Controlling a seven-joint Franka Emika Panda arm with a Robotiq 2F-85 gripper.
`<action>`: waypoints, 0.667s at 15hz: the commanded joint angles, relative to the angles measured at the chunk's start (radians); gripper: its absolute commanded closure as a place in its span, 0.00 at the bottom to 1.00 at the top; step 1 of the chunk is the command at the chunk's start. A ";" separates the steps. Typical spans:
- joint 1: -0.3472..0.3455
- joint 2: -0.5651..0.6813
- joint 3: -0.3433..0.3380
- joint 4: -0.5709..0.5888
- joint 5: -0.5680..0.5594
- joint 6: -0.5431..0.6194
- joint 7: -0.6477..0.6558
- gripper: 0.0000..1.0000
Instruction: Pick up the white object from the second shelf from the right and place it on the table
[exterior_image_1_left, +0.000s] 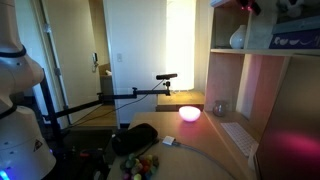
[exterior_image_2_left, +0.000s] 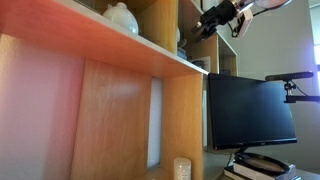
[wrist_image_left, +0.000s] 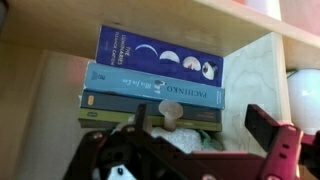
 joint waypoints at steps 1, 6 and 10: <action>-0.014 0.028 0.011 0.050 0.032 0.007 -0.034 0.00; -0.027 0.070 0.015 0.100 0.041 0.041 -0.053 0.00; -0.031 0.093 0.018 0.123 0.036 0.034 -0.079 0.00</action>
